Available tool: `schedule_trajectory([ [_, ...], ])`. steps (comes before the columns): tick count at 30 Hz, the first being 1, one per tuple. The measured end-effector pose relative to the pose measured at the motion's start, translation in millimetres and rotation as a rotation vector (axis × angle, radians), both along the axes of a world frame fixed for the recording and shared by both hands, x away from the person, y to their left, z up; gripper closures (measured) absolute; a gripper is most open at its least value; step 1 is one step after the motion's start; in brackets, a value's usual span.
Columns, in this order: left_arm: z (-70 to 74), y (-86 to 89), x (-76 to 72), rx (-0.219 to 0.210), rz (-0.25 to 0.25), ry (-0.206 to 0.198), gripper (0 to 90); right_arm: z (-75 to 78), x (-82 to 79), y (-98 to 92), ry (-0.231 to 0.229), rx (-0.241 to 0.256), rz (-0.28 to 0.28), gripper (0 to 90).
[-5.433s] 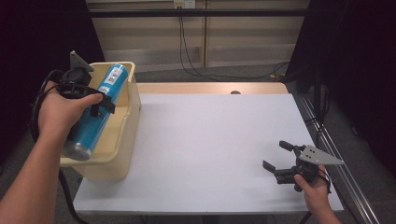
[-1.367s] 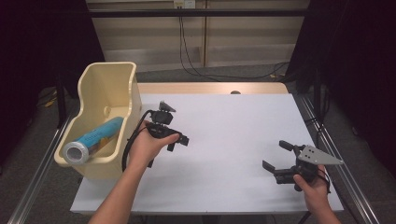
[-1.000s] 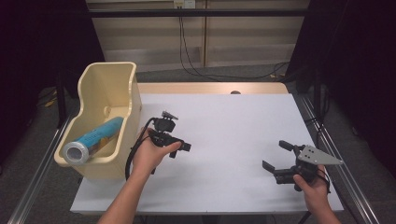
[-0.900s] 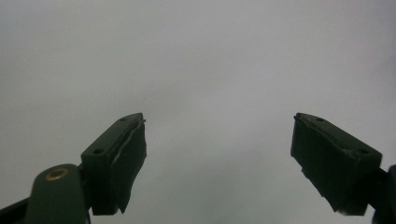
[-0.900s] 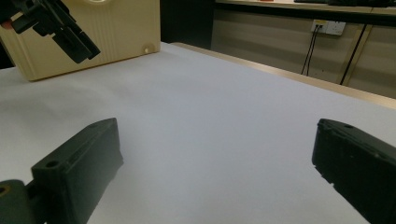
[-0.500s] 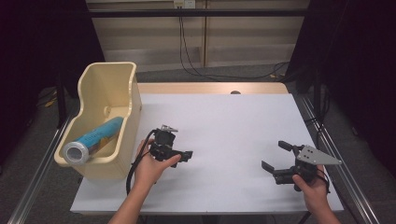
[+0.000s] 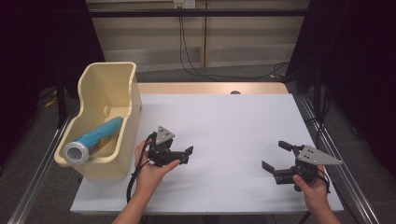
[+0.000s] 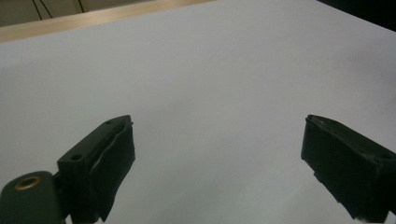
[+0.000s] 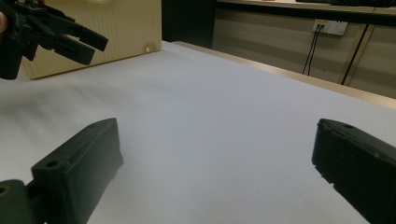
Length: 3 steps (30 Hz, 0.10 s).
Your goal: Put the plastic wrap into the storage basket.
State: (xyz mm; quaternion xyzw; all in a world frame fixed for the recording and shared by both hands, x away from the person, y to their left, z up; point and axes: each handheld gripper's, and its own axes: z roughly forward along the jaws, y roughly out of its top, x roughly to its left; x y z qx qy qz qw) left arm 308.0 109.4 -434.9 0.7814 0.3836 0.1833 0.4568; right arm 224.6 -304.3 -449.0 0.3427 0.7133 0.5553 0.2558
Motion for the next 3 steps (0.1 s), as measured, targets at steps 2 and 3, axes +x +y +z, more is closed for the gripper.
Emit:
schedule_trajectory([
  [2, 0.3, 1.1, -1.2, -0.007, 0.01, -0.042, 8.4, 0.1, -0.1, -0.1, 0.0, 0.0, 0.0, 0.9],
  [3, 0.4, 1.9, -1.4, -0.017, 0.013, -0.051, 8.4, 0.1, -0.1, 0.0, -0.001, -0.001, 0.0, 0.9],
])
